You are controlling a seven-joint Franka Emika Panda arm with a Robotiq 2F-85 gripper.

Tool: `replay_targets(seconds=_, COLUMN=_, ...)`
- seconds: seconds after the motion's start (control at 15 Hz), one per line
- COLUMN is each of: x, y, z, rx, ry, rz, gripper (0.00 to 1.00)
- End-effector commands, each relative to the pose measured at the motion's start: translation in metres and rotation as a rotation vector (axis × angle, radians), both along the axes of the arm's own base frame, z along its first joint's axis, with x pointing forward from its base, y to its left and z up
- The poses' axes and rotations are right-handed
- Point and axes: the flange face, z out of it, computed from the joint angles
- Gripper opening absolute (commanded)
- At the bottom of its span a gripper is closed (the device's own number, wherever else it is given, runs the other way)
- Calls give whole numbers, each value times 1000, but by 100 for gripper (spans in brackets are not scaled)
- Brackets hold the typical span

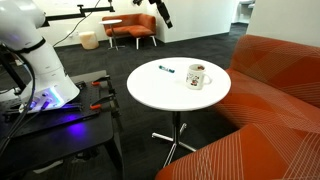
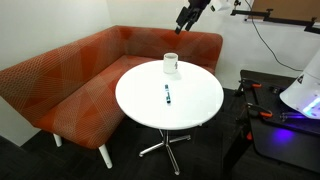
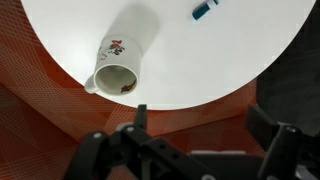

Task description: Put the marker in the mug

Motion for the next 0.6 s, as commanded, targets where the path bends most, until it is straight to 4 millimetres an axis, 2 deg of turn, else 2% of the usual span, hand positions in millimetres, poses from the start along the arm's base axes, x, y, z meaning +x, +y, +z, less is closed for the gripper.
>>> replay_targets(seconds=0.0, x=13, y=9, z=-14, rx=8, ry=-55, rz=-103, gripper=100)
replay_targets(seconds=0.2, x=18, y=28, z=-27, rx=-1, ry=-34, rz=-146, gripper=100)
replay_targets(seconds=0.27, x=10, y=21, z=-25, rx=-5, ry=-28, rz=-123, gripper=100)
replay_targets(seconds=0.53, x=14, y=29, z=-31, rx=2, ry=-23, rz=-134, gripper=100)
